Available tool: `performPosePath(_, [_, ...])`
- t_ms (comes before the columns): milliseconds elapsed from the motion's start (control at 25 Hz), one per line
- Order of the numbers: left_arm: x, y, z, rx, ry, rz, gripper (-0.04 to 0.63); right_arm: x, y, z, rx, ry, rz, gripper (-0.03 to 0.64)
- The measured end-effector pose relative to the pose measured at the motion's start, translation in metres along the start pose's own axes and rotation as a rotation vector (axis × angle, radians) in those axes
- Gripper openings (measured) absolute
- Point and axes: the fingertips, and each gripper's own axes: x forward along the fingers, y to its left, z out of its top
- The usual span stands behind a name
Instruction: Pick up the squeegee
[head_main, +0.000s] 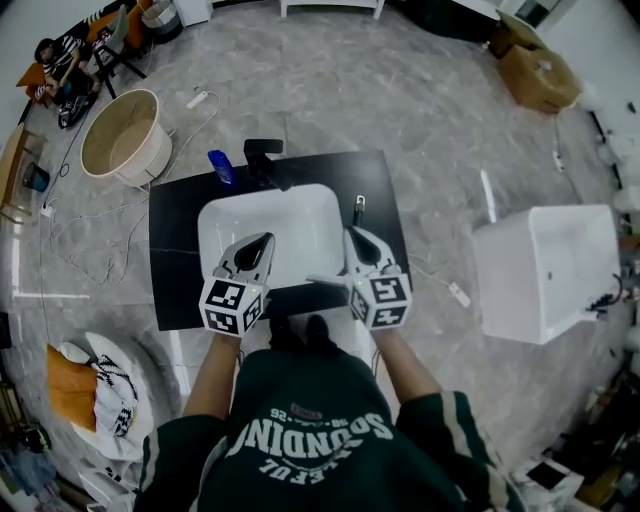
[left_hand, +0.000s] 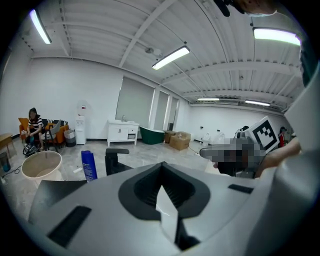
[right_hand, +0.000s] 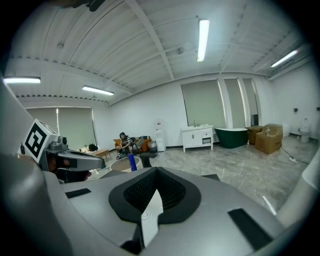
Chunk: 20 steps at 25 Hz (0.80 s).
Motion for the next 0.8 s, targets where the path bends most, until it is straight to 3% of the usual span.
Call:
performPosePath(400, [0.043,-0.032,-0.011,0.028,0.058,-0.157,0.002,-0.03,-0.042,-0.026,0.069,0.022,-0.161,0.002])
performPosePath(800, [0.053,-0.045,-0.041,0.014,0.119,-0.223,0.002,-0.044,-0.042,-0.081,0.118,0.131,-0.216,0.005])
